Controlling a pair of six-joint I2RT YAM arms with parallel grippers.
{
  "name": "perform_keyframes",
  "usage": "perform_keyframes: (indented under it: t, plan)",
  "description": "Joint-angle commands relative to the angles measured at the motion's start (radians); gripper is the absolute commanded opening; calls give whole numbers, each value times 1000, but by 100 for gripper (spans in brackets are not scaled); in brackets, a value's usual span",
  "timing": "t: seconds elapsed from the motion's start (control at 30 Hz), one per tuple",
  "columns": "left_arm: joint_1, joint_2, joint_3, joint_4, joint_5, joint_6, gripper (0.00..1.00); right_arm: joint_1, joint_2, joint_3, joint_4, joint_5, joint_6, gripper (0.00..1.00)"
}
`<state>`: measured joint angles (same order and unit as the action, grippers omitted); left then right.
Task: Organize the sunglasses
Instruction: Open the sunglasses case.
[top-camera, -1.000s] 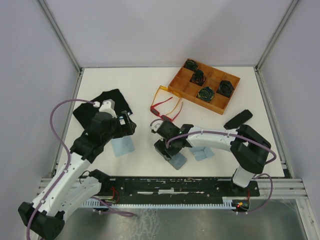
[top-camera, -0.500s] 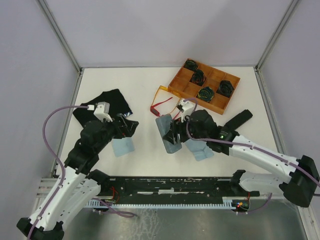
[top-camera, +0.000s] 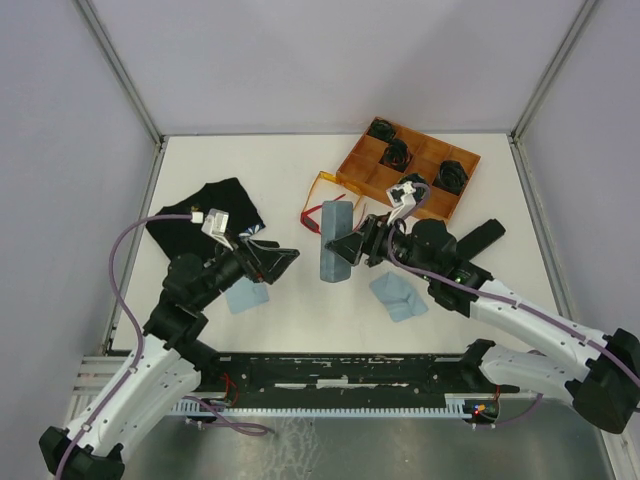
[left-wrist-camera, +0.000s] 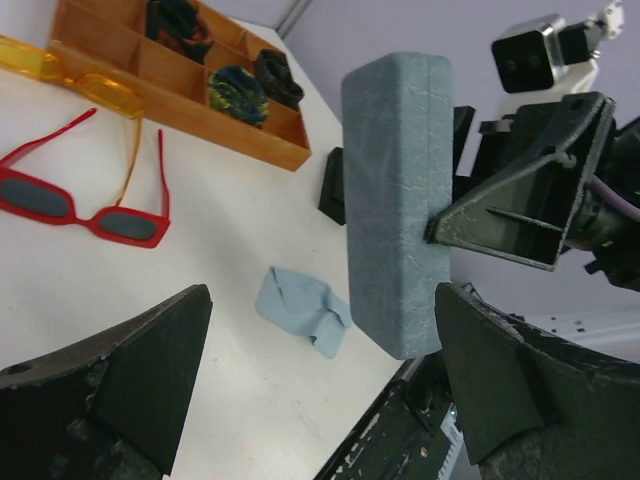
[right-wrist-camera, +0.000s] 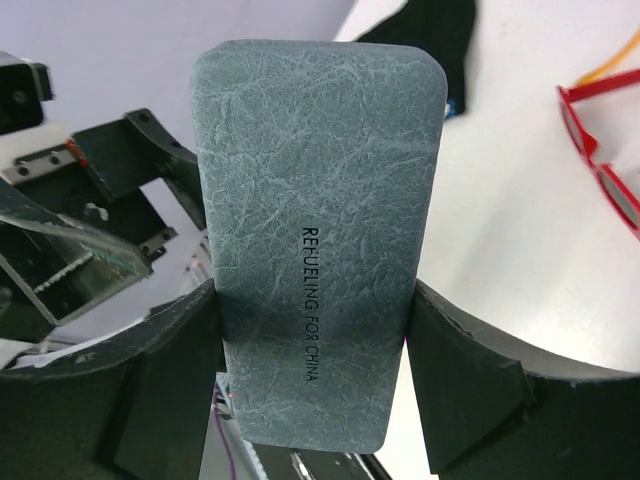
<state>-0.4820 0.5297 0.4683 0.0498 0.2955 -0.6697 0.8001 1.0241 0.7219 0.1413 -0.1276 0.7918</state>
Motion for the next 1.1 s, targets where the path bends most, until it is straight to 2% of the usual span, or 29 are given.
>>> perform_keyframes:
  t: [0.0, 0.13, 0.53, 1.07]
  plan:
    - [-32, 13, 11, 139, 67, -53, 99, -2, 30, 21, 259, -100, 66, 0]
    - [-58, 40, 8, 160, 66, -51, 99, -3, 59, 28, 311, -133, 87, 0]
    - [-119, 112, 7, 203, 45, -31, 97, -2, 99, 63, 317, -167, 105, 0]
    - [-125, 113, -46, 186, -34, -7, 91, -3, 79, 62, 322, -223, 110, 0]
